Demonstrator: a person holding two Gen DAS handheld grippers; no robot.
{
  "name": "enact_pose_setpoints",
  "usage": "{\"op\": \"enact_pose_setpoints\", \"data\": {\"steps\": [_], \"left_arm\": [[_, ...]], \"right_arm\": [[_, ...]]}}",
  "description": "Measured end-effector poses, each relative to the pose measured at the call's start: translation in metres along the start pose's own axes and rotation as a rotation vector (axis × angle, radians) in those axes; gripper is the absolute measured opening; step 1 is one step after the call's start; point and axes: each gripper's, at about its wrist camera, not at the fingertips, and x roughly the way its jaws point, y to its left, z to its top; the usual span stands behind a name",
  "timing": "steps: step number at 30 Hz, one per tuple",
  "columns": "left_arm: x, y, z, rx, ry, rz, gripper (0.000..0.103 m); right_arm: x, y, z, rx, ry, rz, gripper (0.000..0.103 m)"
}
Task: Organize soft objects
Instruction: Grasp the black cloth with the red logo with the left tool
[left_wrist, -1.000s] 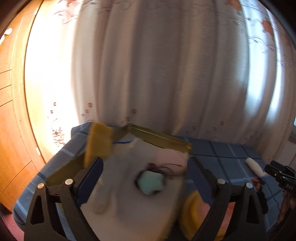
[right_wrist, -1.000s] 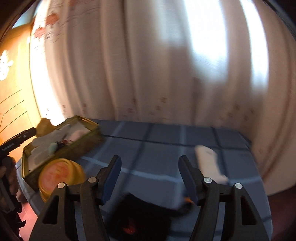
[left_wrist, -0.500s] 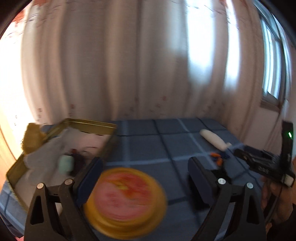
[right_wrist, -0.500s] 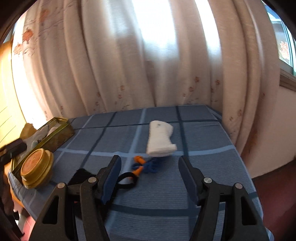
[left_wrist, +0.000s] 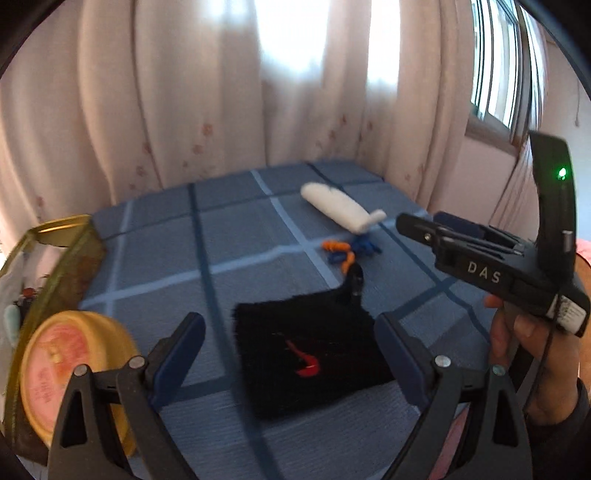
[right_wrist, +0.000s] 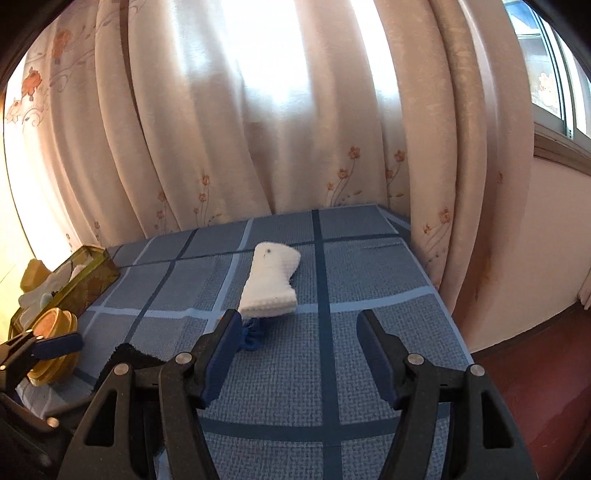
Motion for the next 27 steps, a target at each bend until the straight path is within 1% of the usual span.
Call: {"op": "enact_pose_setpoints", "data": {"steps": [3, 7, 13, 18, 20, 22, 23, 24, 25, 27], "left_arm": [[0.013, -0.008, 0.002, 0.018, 0.045, -0.018, 0.095], [0.027, -0.013, 0.000, 0.022, 0.092, -0.024, 0.095], [0.037, -0.015, -0.009, 0.032, 0.131, -0.035, 0.097], [0.045, -0.007, -0.012, -0.011, 0.152, -0.062, 0.096], [0.044, -0.008, -0.012, -0.001, 0.148, -0.063, 0.091], [0.043, -0.007, -0.013, -0.003, 0.135, -0.068, 0.071], [0.042, -0.008, -0.014, 0.004, 0.128, -0.069, 0.065], [0.041, -0.008, -0.013, 0.015, 0.124, -0.072, 0.054], [0.040, -0.008, -0.013, 0.019, 0.119, -0.093, 0.046], [0.039, -0.008, -0.012, 0.014, 0.119, -0.117, 0.040]], "right_arm": [[0.002, -0.003, 0.000, 0.017, 0.011, 0.014, 0.067], [0.002, -0.007, -0.001, 0.045, 0.018, 0.033, 0.067], [0.009, -0.004, -0.001, 0.031, 0.062, 0.027, 0.067], [0.008, -0.004, -0.003, 0.038, 0.060, 0.026, 0.067], [0.008, -0.006, -0.003, 0.050, 0.057, 0.028, 0.067], [0.008, -0.007, -0.002, 0.058, 0.054, 0.030, 0.067], [0.007, -0.008, -0.003, 0.061, 0.050, 0.030, 0.067], [0.007, -0.007, -0.002, 0.063, 0.049, 0.028, 0.067], [0.007, -0.007, -0.002, 0.064, 0.049, 0.027, 0.067], [0.007, -0.008, -0.002, 0.063, 0.052, 0.025, 0.067]]}}
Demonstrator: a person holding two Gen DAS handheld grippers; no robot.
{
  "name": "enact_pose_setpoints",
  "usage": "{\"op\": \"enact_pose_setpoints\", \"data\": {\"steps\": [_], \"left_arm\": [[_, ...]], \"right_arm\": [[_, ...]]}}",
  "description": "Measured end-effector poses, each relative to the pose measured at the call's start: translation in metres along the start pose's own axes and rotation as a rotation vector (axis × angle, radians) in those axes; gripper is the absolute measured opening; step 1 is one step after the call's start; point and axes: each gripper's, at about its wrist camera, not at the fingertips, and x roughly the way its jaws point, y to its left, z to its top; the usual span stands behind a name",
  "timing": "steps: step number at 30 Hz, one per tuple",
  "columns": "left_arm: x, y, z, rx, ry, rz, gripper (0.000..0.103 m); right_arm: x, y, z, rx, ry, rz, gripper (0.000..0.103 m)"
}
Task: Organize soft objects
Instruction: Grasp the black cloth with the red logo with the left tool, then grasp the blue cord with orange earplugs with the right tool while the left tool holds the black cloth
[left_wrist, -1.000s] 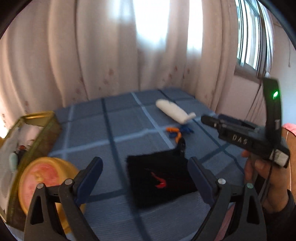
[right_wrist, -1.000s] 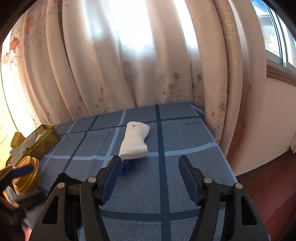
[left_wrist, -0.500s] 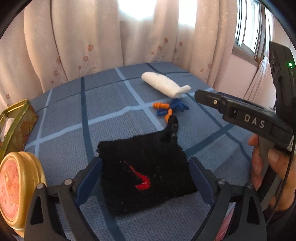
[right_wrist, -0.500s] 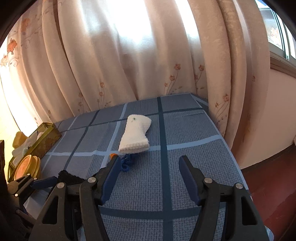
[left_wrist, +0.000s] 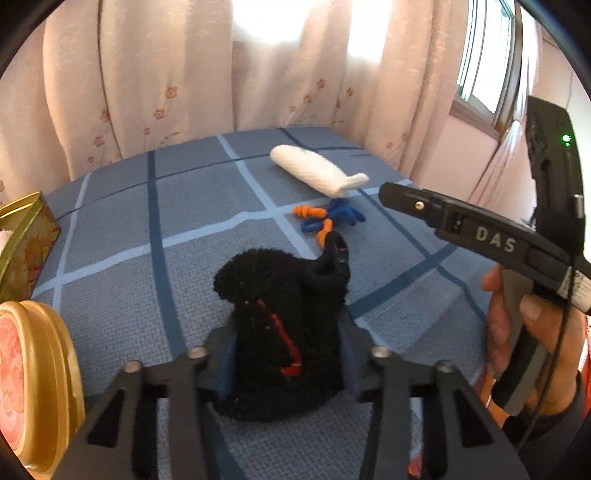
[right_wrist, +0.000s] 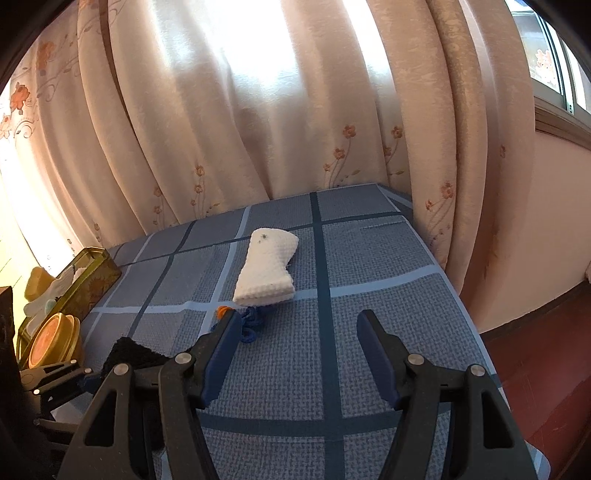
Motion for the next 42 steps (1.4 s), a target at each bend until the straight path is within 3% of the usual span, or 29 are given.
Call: {"op": "enact_pose_setpoints", "data": {"steps": [3, 9, 16, 27, 31, 33, 35, 42], "left_arm": [[-0.001, -0.001, 0.001, 0.003, -0.003, -0.024, 0.033], [-0.014, 0.009, 0.006, -0.029, -0.063, -0.038, 0.033], [-0.017, 0.023, 0.011, -0.046, -0.156, 0.089, 0.033], [-0.007, 0.035, 0.025, -0.070, -0.162, 0.123, 0.033], [-0.004, 0.040, 0.022, -0.092, -0.154, 0.103, 0.033], [-0.006, 0.041, 0.021, -0.098, -0.165, 0.094, 0.033], [-0.007, 0.039, 0.020, -0.093, -0.168, 0.090, 0.033], [-0.015, 0.039, 0.017, -0.091, -0.209, 0.076, 0.033]], "right_arm": [[0.001, 0.000, 0.001, -0.001, 0.010, 0.000, 0.067], [0.006, 0.006, 0.002, -0.032, 0.031, -0.017, 0.067], [0.028, 0.022, 0.008, -0.056, 0.113, 0.019, 0.067], [0.057, 0.049, 0.014, -0.074, 0.200, -0.006, 0.066], [0.058, 0.056, 0.013, -0.115, 0.206, -0.042, 0.045], [0.057, 0.060, 0.012, -0.136, 0.207, -0.040, 0.039], [0.057, 0.062, 0.011, -0.146, 0.207, -0.025, 0.027], [0.055, 0.067, 0.008, -0.157, 0.204, 0.023, 0.015]]}}
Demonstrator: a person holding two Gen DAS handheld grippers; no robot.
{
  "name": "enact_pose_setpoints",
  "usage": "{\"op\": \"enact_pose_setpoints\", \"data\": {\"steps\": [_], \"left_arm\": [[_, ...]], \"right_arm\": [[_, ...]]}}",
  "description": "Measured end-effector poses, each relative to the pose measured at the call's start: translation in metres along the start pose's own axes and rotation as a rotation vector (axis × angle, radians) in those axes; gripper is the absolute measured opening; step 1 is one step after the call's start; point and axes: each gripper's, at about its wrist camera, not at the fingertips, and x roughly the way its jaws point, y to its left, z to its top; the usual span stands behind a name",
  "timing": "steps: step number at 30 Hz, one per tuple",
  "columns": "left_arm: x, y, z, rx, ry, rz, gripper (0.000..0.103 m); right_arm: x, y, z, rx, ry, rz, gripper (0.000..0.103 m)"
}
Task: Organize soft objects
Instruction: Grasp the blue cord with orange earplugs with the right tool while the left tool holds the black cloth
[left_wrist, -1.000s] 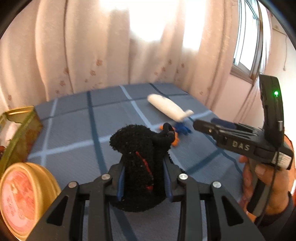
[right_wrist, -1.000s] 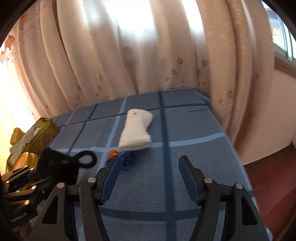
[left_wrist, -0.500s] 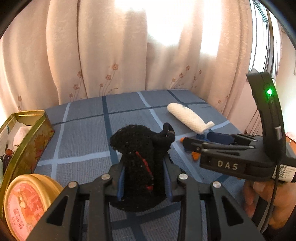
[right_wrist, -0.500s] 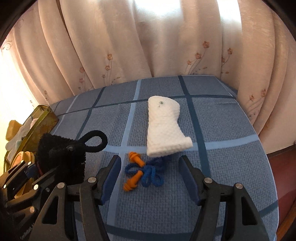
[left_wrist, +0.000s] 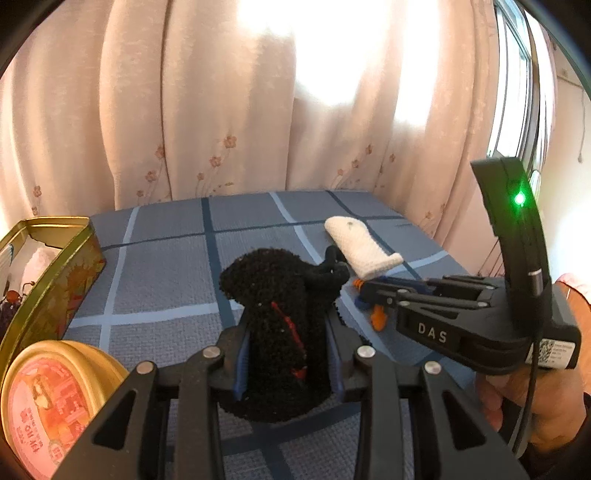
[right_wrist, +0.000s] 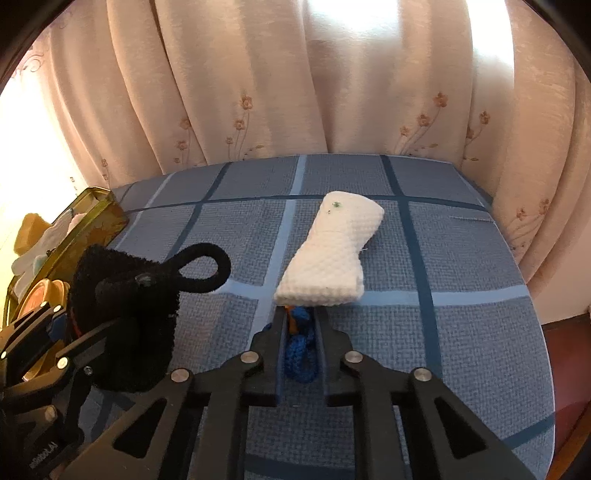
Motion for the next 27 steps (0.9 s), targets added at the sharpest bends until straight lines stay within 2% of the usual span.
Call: {"op": "enact_pose_setpoints", "data": {"steps": [5, 12, 15, 20, 27], "left_arm": [[-0.007, 0.003, -0.002, -0.010, -0.030, -0.013, 0.033], [-0.007, 0.010, -0.001, -0.048, -0.027, -0.025, 0.033], [-0.006, 0.011, -0.001, -0.052, -0.026, -0.026, 0.033], [-0.007, 0.013, -0.001, -0.060, -0.033, -0.026, 0.033], [-0.010, 0.015, -0.001, -0.060, -0.051, -0.022, 0.033]], "right_arm": [[-0.006, 0.003, -0.001, 0.000, -0.036, 0.045, 0.015], [-0.014, 0.005, -0.003, 0.002, -0.082, 0.125, 0.015], [-0.014, 0.007, -0.004, -0.003, -0.082, 0.122, 0.015], [-0.023, 0.005, -0.006, -0.011, -0.158, 0.169, 0.015], [-0.031, 0.005, -0.007, 0.010, -0.218, 0.173, 0.015]]}}
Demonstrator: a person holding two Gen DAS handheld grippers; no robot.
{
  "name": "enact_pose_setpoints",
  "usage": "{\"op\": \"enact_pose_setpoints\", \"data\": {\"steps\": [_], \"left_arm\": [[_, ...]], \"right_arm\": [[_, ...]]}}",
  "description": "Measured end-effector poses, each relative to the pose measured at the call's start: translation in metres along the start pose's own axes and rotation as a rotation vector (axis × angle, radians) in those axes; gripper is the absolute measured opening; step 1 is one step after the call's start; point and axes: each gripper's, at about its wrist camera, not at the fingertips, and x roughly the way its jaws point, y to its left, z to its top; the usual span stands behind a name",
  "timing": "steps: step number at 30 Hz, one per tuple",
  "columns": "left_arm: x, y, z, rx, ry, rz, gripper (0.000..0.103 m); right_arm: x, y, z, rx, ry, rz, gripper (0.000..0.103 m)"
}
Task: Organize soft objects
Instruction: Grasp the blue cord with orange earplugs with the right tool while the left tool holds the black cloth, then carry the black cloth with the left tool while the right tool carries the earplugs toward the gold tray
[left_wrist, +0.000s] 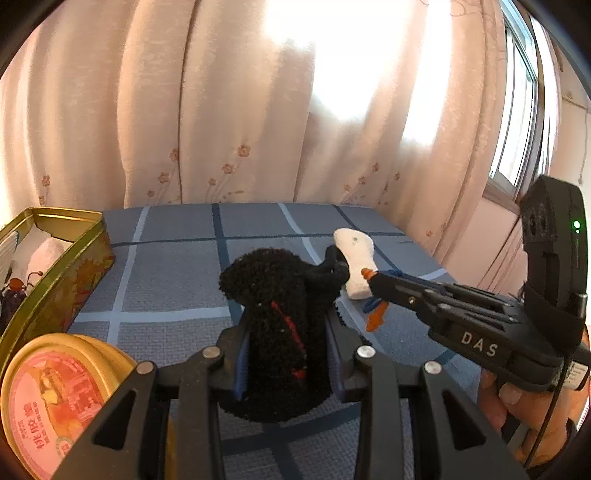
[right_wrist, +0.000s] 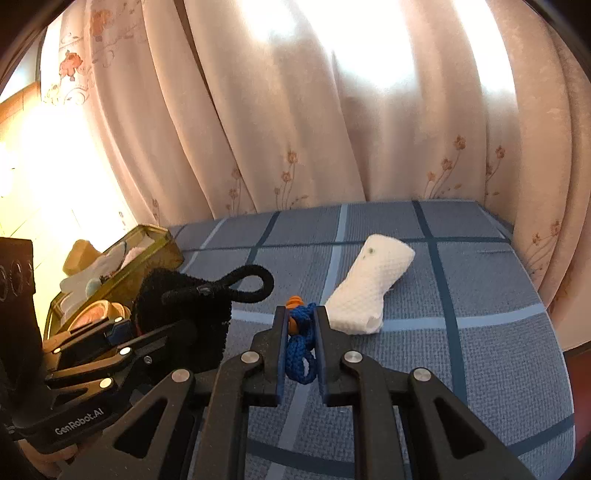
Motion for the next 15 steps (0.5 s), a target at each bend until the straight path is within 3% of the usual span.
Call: {"op": "enact_pose_setpoints", "data": {"steps": [15], "left_arm": [[-0.013, 0.009, -0.001, -0.043, -0.083, 0.023, 0.033]], "right_arm": [[-0.009, 0.003, -0.002, 0.032, -0.075, -0.039, 0.015]]}}
